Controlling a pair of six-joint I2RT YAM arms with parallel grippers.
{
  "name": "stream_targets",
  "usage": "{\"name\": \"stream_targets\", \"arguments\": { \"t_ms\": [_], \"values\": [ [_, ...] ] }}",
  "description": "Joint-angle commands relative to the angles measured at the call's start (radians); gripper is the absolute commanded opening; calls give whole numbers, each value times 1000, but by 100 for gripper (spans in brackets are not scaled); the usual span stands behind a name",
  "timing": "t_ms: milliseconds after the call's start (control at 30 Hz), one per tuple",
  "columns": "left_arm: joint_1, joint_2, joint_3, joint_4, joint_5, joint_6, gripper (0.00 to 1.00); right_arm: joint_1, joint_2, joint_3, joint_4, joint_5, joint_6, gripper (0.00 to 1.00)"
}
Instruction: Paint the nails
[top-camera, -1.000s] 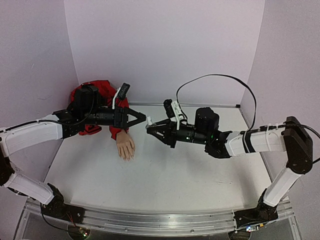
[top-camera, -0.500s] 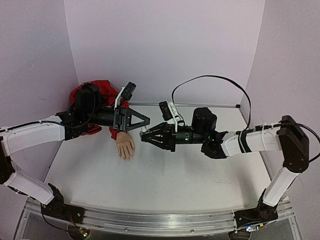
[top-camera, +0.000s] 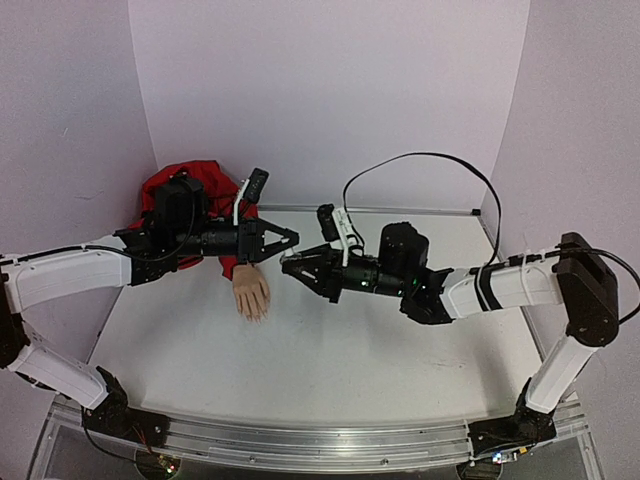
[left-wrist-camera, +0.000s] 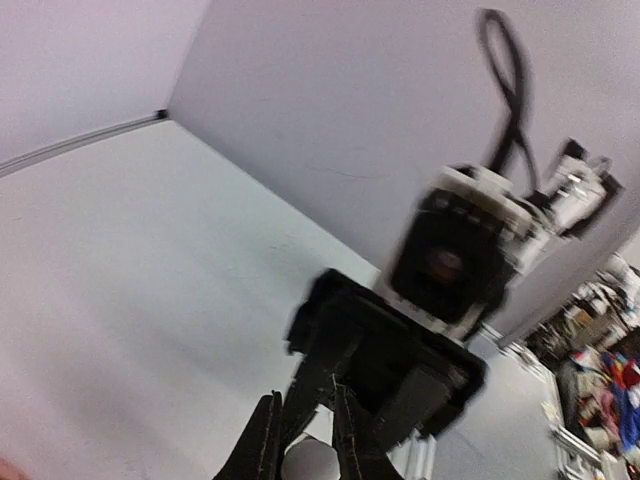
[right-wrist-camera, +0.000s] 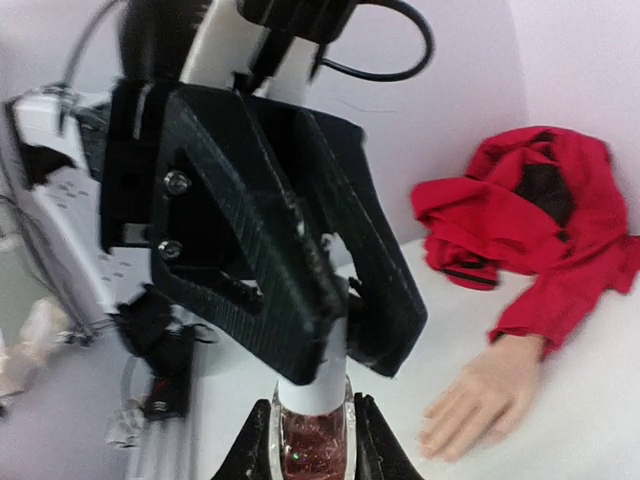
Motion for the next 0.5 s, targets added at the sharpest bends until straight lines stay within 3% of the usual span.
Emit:
{"name": "stream_targets", "arguments": {
  "t_ms": [0, 33, 67, 133, 333, 467],
  "values": [
    [-44, -20, 52, -198, -378, -9, 0, 155, 60, 73, 4, 1001, -405, 0],
    [-48, -11, 63, -238, -442, -35, 0, 184, 114, 97, 98, 1228, -496, 0],
    [-50, 0, 71, -252, -467, -53, 0, 201, 170, 122, 182, 1315, -587, 0],
    [-52, 20, 83, -258, -471, -82, 0, 217, 242, 176, 236, 1338, -657, 0],
    [-51, 45, 116, -257, -348, -97, 2, 201, 175, 162, 74, 865, -482, 0],
    [-35, 21, 116, -254, -261, -68, 24, 141, 83, 109, -16, 497, -356, 0]
  ]
}}
